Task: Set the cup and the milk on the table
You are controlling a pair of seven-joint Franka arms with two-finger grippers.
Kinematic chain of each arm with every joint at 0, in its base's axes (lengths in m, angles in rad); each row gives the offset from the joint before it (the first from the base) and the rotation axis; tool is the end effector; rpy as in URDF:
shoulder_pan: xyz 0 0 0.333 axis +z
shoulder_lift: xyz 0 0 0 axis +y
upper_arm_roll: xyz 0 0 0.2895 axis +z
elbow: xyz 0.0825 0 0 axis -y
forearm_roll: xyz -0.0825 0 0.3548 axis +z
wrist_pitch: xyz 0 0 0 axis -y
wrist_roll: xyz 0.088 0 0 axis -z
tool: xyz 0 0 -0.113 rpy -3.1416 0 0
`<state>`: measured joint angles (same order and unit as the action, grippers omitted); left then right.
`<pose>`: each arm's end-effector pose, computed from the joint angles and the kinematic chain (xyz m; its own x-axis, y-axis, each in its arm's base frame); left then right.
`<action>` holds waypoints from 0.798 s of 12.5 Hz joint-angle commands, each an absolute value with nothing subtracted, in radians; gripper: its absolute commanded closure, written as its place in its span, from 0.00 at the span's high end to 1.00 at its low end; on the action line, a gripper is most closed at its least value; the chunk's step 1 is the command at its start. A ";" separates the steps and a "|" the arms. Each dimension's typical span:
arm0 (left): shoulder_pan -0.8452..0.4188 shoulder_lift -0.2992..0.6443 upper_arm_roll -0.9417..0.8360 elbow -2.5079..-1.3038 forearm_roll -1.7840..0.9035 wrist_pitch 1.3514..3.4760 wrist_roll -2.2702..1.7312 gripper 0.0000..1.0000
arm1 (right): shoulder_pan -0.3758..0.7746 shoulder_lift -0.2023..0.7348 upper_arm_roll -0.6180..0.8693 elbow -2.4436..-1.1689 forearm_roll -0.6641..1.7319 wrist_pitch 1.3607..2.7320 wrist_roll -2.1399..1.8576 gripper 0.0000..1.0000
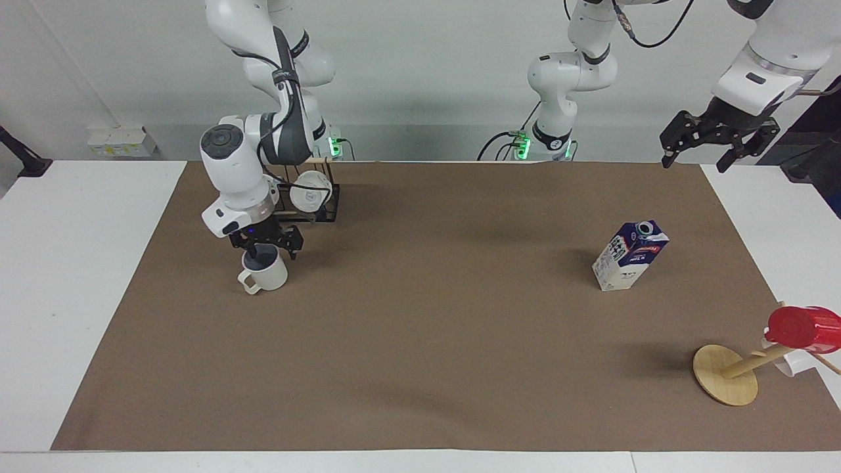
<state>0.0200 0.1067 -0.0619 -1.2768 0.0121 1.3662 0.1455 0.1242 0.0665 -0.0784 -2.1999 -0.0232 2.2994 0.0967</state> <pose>0.5318 -0.0185 0.6448 0.9828 -0.1836 -0.0177 -0.1837 -0.9830 -0.0028 0.5180 0.0233 0.3424 0.9988 -0.0351 0.0350 -0.0358 -0.9992 0.0197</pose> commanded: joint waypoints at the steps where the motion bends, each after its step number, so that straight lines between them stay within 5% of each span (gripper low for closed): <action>1: 0.018 0.080 -0.054 -1.310 0.015 1.371 0.149 1.00 | 0.120 0.074 -0.078 -2.218 -0.018 2.329 0.048 1.00; 10: 0.006 0.077 -0.060 -1.313 0.014 1.367 0.144 1.00 | 0.109 0.097 -0.078 -2.218 -0.018 2.344 0.018 1.00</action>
